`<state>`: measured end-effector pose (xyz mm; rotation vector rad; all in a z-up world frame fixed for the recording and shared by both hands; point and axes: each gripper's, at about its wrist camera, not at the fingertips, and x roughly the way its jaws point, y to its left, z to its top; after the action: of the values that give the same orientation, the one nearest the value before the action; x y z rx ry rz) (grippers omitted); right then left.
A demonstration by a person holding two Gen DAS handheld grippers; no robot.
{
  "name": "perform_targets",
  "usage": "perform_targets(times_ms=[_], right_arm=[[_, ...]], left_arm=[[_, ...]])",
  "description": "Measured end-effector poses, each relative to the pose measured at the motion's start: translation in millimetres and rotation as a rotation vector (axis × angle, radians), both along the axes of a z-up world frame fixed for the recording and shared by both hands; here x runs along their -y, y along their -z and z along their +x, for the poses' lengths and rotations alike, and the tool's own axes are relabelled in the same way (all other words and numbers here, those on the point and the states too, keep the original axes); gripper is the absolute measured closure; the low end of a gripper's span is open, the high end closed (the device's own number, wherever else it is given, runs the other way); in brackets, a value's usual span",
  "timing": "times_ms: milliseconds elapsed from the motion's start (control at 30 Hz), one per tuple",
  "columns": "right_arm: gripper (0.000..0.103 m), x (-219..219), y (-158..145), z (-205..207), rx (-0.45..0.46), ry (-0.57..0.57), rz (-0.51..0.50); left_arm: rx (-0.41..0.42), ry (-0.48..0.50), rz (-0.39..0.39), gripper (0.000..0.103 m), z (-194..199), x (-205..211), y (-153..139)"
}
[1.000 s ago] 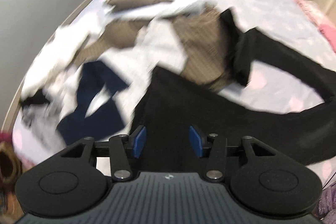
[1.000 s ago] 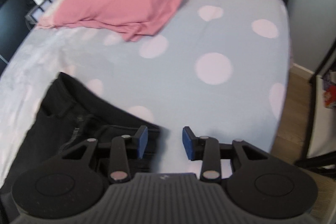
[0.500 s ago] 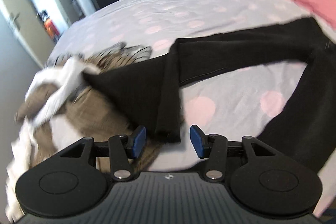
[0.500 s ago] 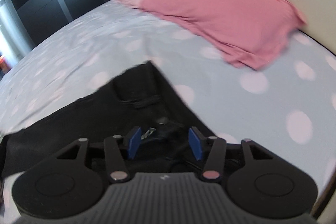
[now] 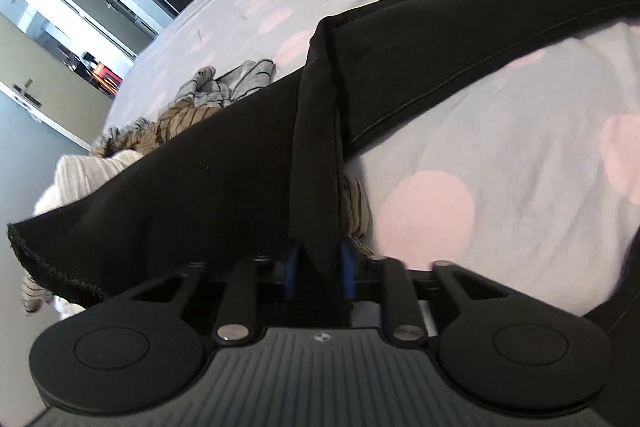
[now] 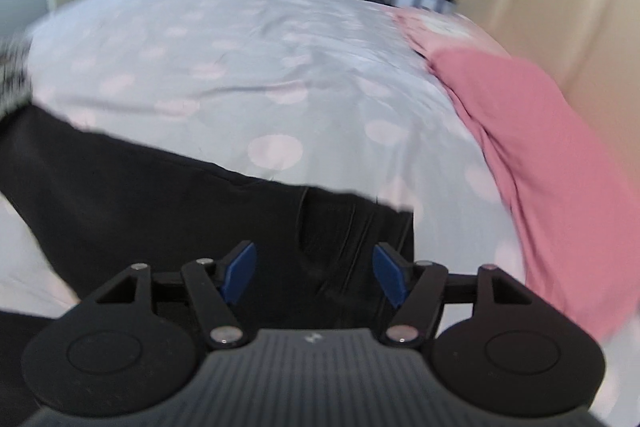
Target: Fold clothes
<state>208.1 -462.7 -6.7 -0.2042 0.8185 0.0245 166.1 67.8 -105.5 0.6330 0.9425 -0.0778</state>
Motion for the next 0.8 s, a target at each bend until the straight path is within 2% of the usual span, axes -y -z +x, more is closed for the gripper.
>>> perform_targets(times_ms=[200, 300, 367, 467, 633, 667, 767, 800], right_arm=[[0.035, 4.0, 20.1, 74.4, -0.128, -0.225, -0.154], [0.036, 6.1, 30.1, 111.5, -0.193, -0.337, -0.230], [0.036, 8.9, 35.0, 131.2, -0.247, -0.371, -0.210], [0.036, 10.4, 40.8, 155.2, -0.318, -0.421, -0.128], [0.035, 0.3, 75.7, 182.2, -0.476, -0.503, -0.109], [0.037, -0.5, 83.1, 185.4, -0.499, -0.510, -0.104], [0.051, 2.9, 84.2, 182.0, -0.501, -0.529, -0.074], [0.060, 4.1, 84.5, 180.9, -0.502, -0.535, -0.065]], left_arm=[[-0.031, -0.084, -0.165, 0.097, 11.2, -29.3, -30.1], [-0.007, -0.130, -0.211, 0.097, 17.5, -40.6, -52.9], [0.013, -0.171, -0.248, 0.097, 23.1, -51.1, -72.3], [0.042, -0.236, -0.286, 0.098, 36.3, -68.3, -103.3], [0.095, -0.327, -0.284, 0.098, 68.6, -93.3, -144.0], [0.103, -0.342, -0.281, 0.098, 75.8, -97.5, -149.8], [0.120, -0.380, -0.272, 0.098, 93.6, -108.9, -161.8], [0.124, -0.389, -0.266, 0.098, 98.2, -112.7, -164.7]])
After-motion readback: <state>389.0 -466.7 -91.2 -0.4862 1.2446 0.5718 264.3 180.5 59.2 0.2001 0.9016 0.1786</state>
